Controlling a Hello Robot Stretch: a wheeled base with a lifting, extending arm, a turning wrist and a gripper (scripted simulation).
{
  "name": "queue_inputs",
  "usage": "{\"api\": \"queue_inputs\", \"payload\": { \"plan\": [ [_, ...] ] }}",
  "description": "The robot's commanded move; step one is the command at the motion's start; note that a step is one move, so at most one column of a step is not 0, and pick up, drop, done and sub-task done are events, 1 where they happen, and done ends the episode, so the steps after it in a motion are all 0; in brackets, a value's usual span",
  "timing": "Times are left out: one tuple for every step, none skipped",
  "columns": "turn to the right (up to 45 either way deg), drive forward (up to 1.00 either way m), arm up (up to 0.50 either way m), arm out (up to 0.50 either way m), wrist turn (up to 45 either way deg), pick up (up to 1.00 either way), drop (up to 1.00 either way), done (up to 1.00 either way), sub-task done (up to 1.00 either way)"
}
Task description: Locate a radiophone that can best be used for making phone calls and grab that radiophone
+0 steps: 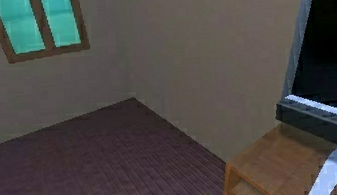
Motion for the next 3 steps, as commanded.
{"api": "queue_inputs", "payload": {
  "plan": [
    [0.0, 0.00, 0.00, 0.00, 33.0, 0.00, 0.00, 0.00, 0.00],
    [0.0, 0.00, -0.30, 0.00, 0.0, 0.00, 0.00, 0.00, 0.00],
    [0.0, 0.00, 0.00, 0.00, 0.0, 1.00, 0.00, 0.00, 0.00]
  ]
}}
